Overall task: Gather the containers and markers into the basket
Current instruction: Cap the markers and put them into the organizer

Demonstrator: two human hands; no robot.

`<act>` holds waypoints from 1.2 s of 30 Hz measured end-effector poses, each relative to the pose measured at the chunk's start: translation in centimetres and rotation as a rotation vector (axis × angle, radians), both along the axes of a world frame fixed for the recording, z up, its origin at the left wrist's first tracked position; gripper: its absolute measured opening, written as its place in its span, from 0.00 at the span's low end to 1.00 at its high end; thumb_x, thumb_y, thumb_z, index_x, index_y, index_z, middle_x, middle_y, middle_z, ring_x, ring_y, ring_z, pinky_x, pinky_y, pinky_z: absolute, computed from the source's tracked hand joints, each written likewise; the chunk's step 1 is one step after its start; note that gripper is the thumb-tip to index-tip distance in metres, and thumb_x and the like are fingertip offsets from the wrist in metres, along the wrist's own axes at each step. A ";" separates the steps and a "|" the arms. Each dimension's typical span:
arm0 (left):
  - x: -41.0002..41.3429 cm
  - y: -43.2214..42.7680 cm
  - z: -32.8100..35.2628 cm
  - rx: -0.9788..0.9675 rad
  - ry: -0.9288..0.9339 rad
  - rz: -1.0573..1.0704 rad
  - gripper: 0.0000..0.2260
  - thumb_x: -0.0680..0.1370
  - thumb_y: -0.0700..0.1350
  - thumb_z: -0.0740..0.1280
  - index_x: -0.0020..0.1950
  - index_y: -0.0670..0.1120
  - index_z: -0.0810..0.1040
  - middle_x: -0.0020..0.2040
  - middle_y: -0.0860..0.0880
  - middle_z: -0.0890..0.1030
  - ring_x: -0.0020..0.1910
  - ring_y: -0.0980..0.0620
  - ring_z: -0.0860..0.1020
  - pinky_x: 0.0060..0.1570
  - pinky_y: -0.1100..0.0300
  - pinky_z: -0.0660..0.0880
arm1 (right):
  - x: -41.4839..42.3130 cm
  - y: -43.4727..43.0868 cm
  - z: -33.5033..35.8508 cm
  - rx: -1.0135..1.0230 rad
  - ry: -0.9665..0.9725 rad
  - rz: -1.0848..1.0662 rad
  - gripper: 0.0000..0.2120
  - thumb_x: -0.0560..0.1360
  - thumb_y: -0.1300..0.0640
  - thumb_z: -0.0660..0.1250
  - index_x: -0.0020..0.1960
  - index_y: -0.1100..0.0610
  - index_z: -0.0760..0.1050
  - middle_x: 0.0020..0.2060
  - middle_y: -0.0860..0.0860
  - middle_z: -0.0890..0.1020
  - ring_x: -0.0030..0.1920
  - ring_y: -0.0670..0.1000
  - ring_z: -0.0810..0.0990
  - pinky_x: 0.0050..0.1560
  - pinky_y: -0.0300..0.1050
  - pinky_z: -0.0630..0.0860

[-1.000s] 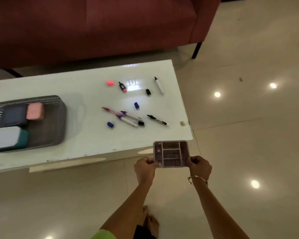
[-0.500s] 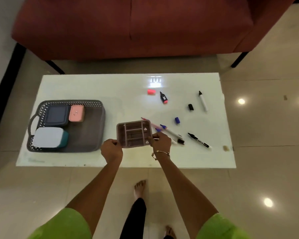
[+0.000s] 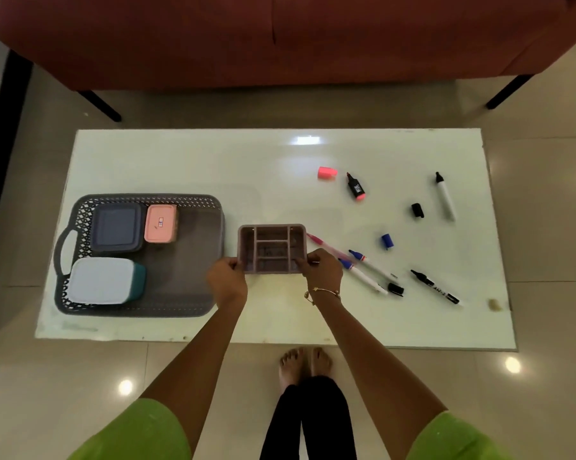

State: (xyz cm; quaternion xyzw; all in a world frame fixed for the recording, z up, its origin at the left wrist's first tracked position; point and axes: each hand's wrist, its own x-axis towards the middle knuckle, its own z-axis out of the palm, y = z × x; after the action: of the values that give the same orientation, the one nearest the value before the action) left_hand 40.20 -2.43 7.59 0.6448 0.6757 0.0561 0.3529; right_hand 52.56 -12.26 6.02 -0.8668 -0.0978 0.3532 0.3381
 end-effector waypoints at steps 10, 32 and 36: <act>0.5 0.7 2.1 0.255 -0.003 -0.611 0.22 0.80 0.50 0.58 0.73 0.44 0.62 0.73 0.43 0.66 0.74 0.46 0.59 0.73 0.50 0.56 | 6.2 -0.4 0.0 -0.131 -0.316 0.322 0.16 0.75 0.50 0.64 0.59 0.57 0.75 0.54 0.56 0.81 0.57 0.56 0.74 0.58 0.49 0.69; -0.9 1.9 2.3 0.341 0.144 -0.612 0.30 0.76 0.60 0.44 0.76 0.47 0.50 0.77 0.46 0.53 0.76 0.50 0.44 0.74 0.43 0.41 | 5.6 1.9 4.9 0.415 -0.224 -0.061 0.05 0.70 0.63 0.69 0.45 0.61 0.78 0.36 0.51 0.81 0.35 0.33 0.79 0.40 0.22 0.71; -1.3 2.2 2.8 0.338 0.140 -0.600 0.31 0.76 0.62 0.43 0.76 0.48 0.48 0.77 0.47 0.53 0.76 0.51 0.43 0.74 0.44 0.40 | 4.7 2.8 5.4 0.485 -0.257 -0.032 0.04 0.70 0.61 0.71 0.43 0.61 0.79 0.38 0.56 0.83 0.36 0.47 0.81 0.41 0.27 0.75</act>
State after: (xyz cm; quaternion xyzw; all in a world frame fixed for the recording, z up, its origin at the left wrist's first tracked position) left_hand 38.95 -0.26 10.40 0.8661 0.4600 0.0166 0.1949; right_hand 57.31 -9.49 11.42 -0.7996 -0.2079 0.2011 0.5263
